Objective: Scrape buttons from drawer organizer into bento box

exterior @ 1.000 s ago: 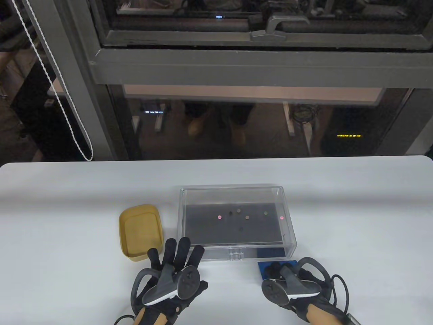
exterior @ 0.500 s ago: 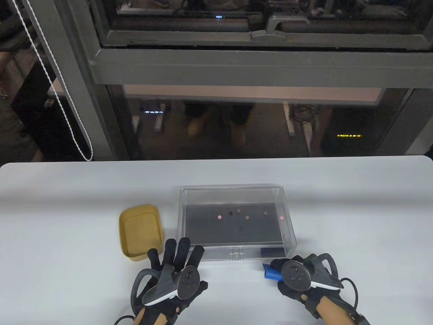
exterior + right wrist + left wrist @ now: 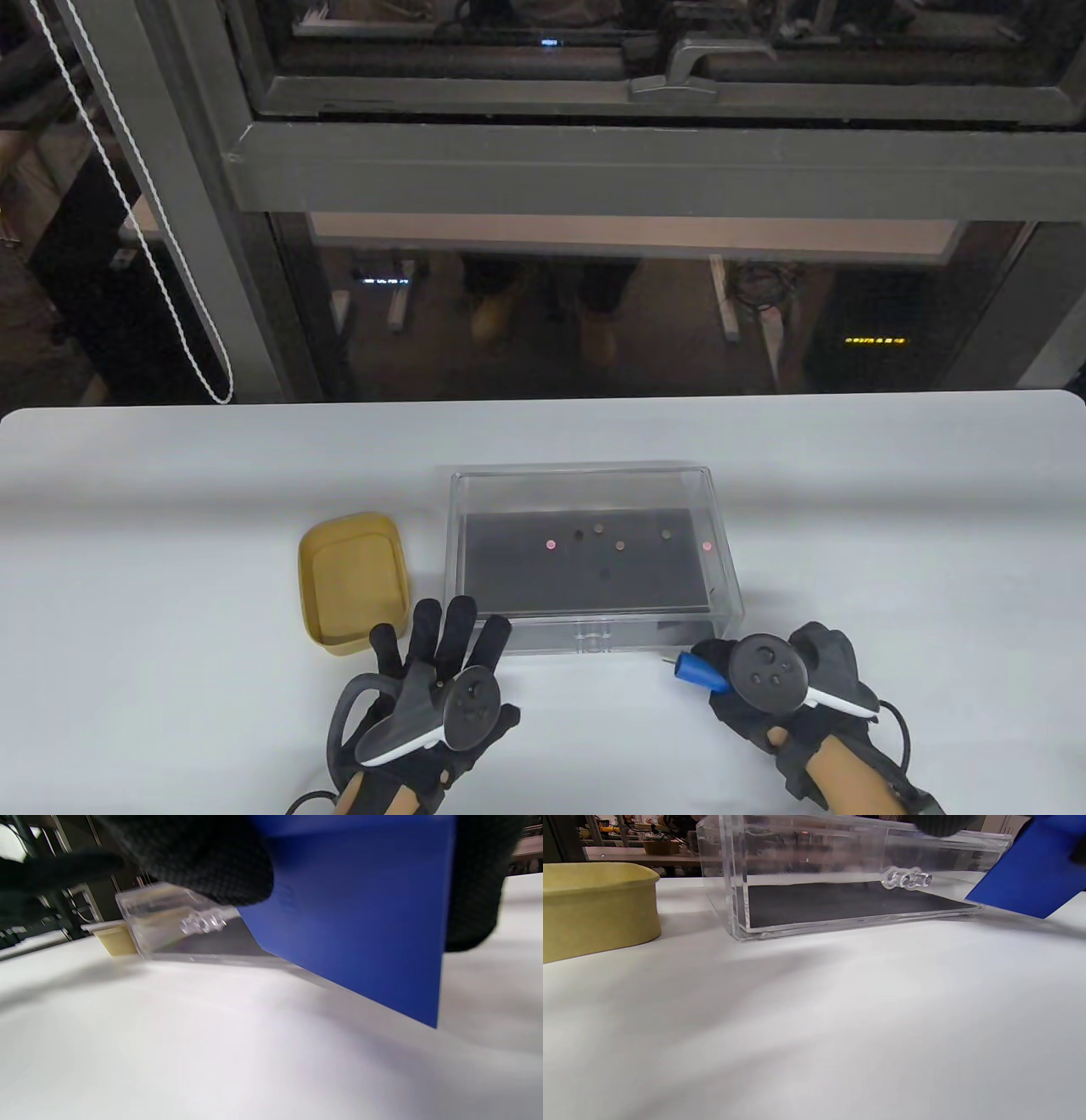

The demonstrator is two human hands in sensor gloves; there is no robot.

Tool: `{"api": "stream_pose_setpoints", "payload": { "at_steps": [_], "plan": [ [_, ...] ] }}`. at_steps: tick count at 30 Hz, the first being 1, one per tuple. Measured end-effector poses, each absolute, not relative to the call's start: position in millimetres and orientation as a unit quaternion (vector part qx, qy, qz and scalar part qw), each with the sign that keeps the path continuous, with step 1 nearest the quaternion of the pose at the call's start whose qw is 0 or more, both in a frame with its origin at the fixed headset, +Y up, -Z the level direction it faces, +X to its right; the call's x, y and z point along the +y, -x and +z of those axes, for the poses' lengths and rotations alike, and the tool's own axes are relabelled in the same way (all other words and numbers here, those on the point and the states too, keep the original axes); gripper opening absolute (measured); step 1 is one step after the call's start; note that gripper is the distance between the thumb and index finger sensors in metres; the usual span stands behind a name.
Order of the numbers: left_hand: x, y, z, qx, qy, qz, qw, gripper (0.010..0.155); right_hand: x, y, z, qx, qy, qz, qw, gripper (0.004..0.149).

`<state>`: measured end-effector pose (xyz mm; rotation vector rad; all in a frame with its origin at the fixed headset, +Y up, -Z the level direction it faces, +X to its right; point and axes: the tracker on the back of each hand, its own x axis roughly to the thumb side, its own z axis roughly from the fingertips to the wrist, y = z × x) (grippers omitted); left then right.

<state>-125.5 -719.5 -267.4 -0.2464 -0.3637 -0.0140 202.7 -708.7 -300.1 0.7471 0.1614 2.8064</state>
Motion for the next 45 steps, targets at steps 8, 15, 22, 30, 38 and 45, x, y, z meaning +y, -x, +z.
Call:
{"api": "stream_pose_setpoints", "payload": {
  "at_steps": [8, 15, 22, 30, 38, 45],
  "plan": [
    [-718, 128, -269, -0.173, 0.111, -0.008, 0.979, 0.083, -664, -226, -299, -0.024, -0.206, 0.925, 0.319, 0.048],
    [-717, 131, -271, -0.168, 0.109, 0.0, 0.98, 0.083, -644, -256, -328, -0.042, -0.075, 0.888, 0.452, 0.052],
    [-716, 135, -273, -0.164, 0.105, 0.003, 0.981, 0.083, -639, -279, -388, -0.012, 0.096, 0.881, 0.464, 0.062],
    [-716, 141, -278, -0.161, 0.101, 0.004, 0.982, 0.083, -656, -287, -430, 0.074, 0.176, 0.872, 0.45, 0.062],
    [-718, 145, -281, -0.155, 0.105, 0.009, 0.982, 0.083, -675, -288, -450, 0.121, 0.187, 0.862, 0.455, 0.062],
    [-719, 149, -283, -0.144, 0.104, 0.008, 0.984, 0.083, -677, -272, -459, 0.13, 0.175, 0.871, 0.44, 0.061]
  ]
}}
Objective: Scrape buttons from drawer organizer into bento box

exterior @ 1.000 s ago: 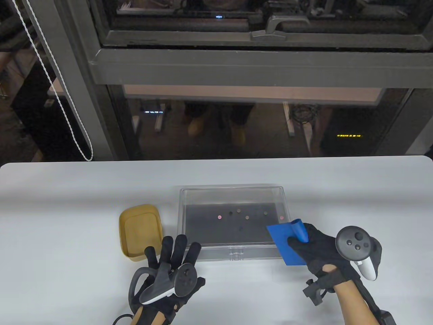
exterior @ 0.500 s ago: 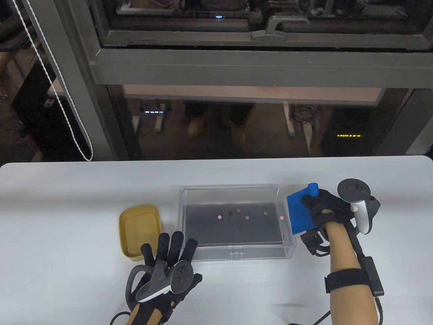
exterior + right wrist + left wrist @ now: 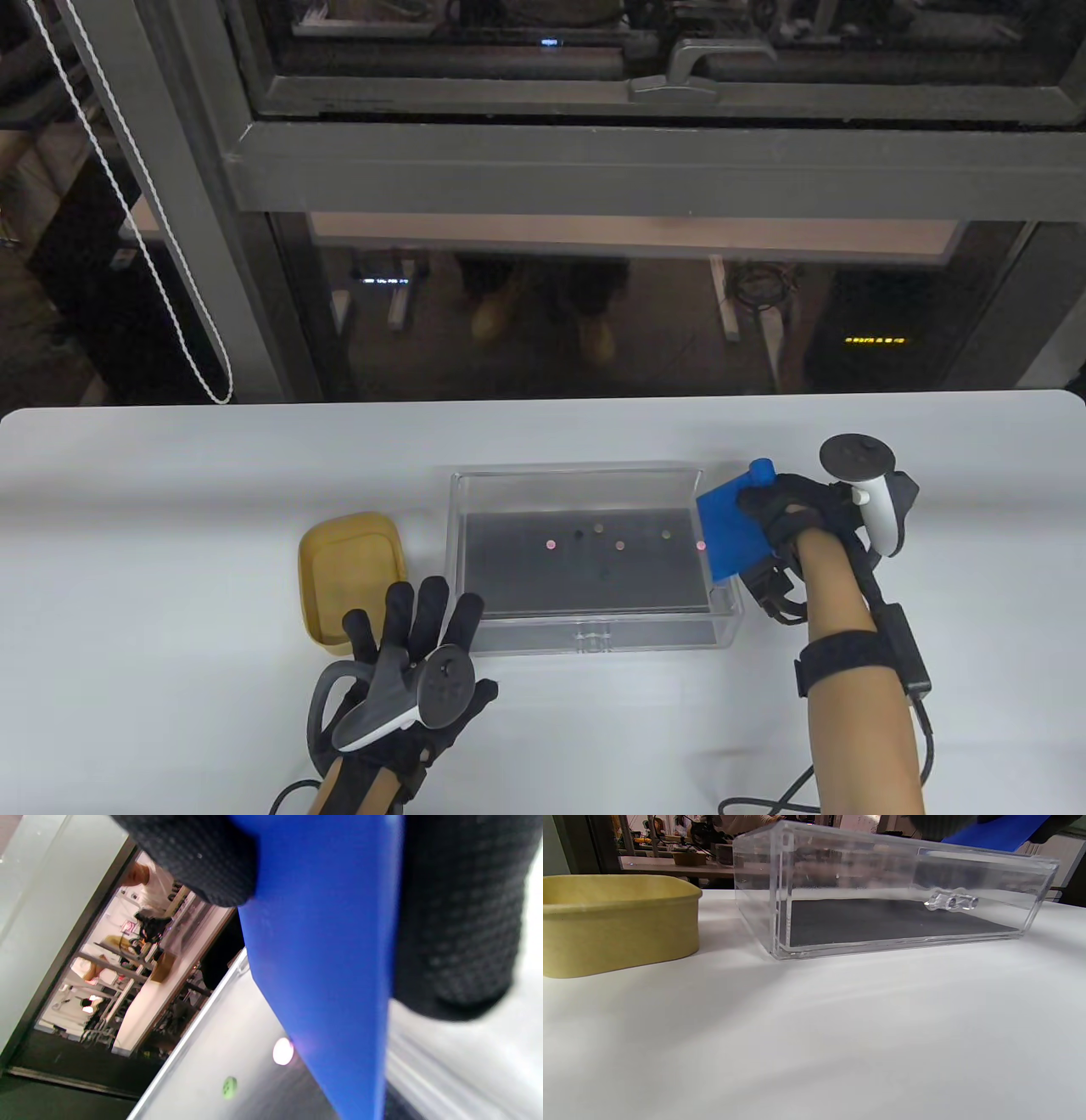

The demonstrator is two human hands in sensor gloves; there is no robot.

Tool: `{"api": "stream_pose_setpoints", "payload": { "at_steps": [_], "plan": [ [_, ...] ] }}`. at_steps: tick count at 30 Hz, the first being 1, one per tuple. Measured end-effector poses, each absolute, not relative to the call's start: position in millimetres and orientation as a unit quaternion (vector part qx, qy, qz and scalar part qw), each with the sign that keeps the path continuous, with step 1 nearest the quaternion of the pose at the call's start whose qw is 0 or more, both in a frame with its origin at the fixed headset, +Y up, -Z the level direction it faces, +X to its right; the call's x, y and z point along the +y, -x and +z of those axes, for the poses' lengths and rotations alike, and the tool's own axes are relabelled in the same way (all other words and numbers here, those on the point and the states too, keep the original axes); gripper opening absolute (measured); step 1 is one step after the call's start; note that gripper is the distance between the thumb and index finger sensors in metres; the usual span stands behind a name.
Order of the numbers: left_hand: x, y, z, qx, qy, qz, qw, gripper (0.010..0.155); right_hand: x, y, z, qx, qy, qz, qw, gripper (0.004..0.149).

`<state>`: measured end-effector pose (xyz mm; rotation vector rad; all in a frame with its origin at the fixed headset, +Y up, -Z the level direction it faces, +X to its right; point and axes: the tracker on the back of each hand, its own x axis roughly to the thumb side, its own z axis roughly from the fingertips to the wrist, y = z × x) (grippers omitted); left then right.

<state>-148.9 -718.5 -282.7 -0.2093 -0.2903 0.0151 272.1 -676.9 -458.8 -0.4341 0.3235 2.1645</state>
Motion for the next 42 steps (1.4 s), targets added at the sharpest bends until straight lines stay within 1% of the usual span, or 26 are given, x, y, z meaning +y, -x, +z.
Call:
{"api": "stream_pose_setpoints", "payload": {
  "at_steps": [6, 14, 24, 28, 42],
  "plan": [
    [-718, 149, -281, -0.139, 0.106, 0.005, 0.985, 0.083, -674, -244, -464, 0.135, 0.159, 0.883, 0.42, 0.061],
    [-716, 150, -279, -0.142, 0.101, 0.008, 0.985, 0.083, -668, -226, -461, 0.128, 0.157, 0.894, 0.399, 0.061],
    [-717, 151, -278, -0.143, 0.1, 0.006, 0.985, 0.083, -668, -204, -454, 0.123, 0.159, 0.896, 0.395, 0.061],
    [-716, 152, -276, -0.143, 0.099, 0.008, 0.985, 0.083, -671, -192, -451, 0.126, 0.157, 0.889, 0.411, 0.061],
    [-716, 154, -274, -0.14, 0.106, 0.01, 0.985, 0.083, -672, -135, -452, 0.128, 0.132, 0.895, 0.407, 0.062]
  ]
}}
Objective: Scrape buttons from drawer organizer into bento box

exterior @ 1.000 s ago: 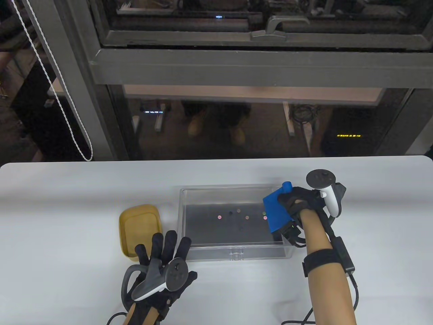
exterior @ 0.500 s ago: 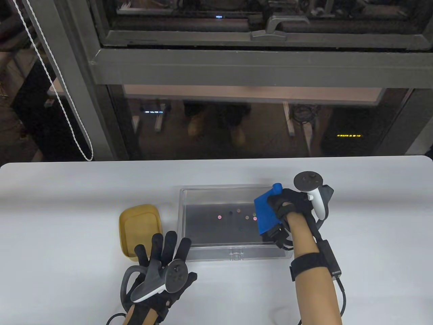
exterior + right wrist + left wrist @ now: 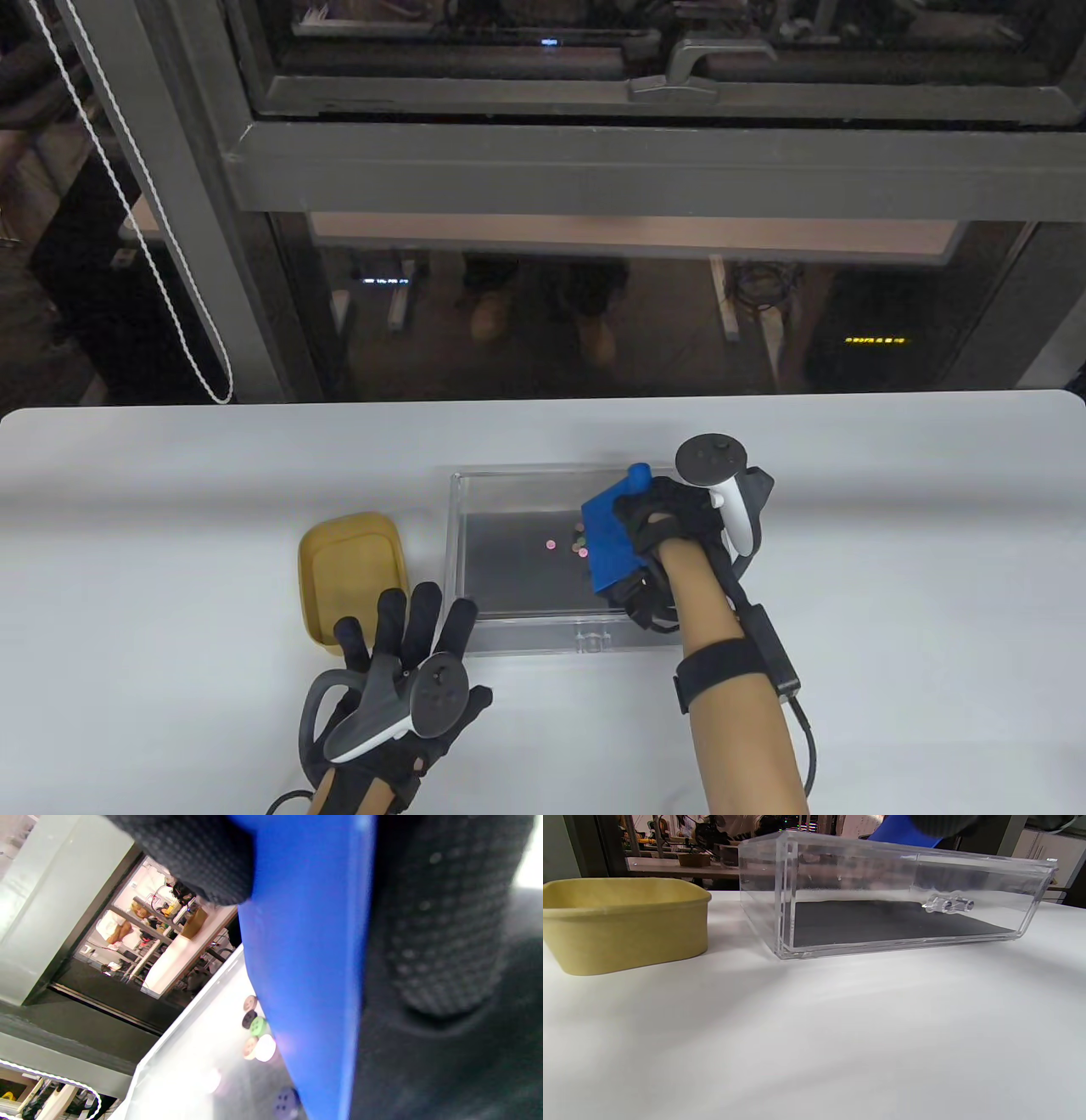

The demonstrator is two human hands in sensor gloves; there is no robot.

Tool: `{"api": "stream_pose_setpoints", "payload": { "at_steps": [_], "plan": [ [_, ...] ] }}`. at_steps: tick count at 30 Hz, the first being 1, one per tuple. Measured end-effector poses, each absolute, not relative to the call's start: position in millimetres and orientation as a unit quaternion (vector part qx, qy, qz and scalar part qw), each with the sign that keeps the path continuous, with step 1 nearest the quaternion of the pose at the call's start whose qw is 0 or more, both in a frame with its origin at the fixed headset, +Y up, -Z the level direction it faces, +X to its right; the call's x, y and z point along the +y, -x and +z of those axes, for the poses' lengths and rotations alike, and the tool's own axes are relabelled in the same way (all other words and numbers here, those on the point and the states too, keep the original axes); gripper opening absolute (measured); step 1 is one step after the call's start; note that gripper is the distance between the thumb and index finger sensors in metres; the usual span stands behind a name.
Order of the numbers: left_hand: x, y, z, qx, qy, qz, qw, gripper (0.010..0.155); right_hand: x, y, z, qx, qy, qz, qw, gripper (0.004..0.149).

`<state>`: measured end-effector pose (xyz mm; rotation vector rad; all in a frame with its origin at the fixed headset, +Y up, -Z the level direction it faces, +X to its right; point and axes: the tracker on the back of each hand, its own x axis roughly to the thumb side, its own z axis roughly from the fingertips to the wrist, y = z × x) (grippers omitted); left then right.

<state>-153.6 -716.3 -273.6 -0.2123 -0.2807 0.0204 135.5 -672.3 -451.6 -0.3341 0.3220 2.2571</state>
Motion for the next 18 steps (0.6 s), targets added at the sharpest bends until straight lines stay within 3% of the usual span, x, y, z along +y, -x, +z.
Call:
{"api": "stream_pose_setpoints", "payload": {
  "at_steps": [18],
  "plan": [
    [-717, 154, -274, -0.137, 0.113, 0.009, 0.984, 0.083, -670, -84, -458, 0.112, 0.123, 0.906, 0.39, 0.064]
  ]
}}
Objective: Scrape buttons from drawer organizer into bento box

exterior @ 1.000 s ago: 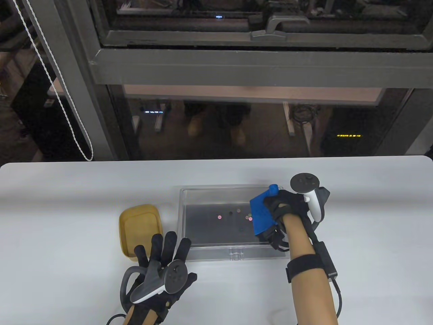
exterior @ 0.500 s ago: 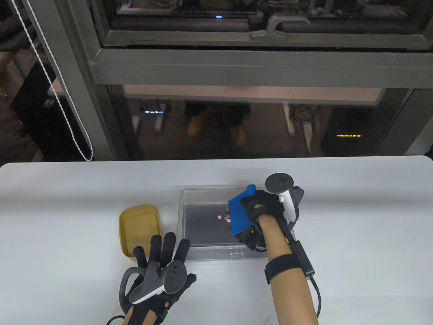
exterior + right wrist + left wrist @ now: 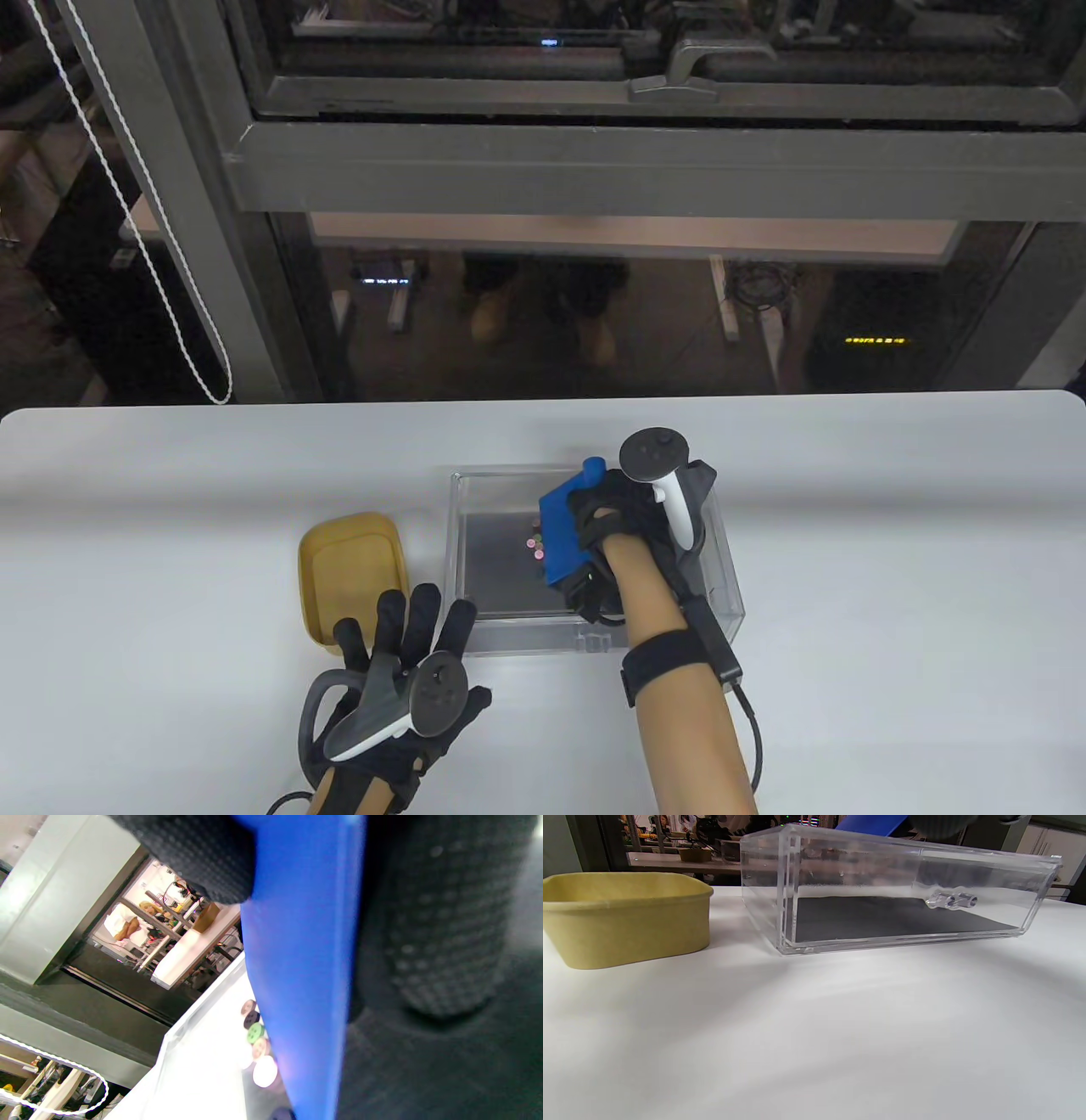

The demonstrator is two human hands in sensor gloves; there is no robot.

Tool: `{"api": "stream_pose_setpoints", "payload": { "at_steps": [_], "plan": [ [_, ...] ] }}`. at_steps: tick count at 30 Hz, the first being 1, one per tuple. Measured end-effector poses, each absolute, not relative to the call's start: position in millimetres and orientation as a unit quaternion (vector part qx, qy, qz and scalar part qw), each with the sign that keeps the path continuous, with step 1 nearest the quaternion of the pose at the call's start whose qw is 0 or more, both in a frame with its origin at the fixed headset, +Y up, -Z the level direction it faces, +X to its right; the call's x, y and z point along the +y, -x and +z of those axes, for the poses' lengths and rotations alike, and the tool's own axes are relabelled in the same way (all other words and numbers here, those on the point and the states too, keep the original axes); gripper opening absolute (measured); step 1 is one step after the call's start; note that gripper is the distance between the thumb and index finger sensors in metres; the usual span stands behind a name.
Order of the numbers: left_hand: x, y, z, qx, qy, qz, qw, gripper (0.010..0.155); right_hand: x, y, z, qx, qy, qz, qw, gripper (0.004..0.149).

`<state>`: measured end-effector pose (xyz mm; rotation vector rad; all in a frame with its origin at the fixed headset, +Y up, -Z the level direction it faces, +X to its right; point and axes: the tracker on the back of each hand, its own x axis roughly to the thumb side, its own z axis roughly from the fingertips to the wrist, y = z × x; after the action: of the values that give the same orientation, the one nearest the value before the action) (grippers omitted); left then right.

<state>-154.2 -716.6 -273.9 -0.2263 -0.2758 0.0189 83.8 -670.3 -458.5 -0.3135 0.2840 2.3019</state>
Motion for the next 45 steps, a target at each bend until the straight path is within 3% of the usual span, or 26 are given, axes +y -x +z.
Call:
{"api": "stream_pose_setpoints", "payload": {
  "at_steps": [23, 45],
  "plan": [
    [-723, 157, -277, -0.133, 0.137, 0.008, 0.982, 0.083, -671, -26, -476, 0.121, 0.103, 0.907, 0.39, 0.067],
    [-723, 158, -278, -0.127, 0.141, 0.011, 0.982, 0.083, -675, -11, -468, 0.133, 0.088, 0.901, 0.402, 0.068]
  ]
}}
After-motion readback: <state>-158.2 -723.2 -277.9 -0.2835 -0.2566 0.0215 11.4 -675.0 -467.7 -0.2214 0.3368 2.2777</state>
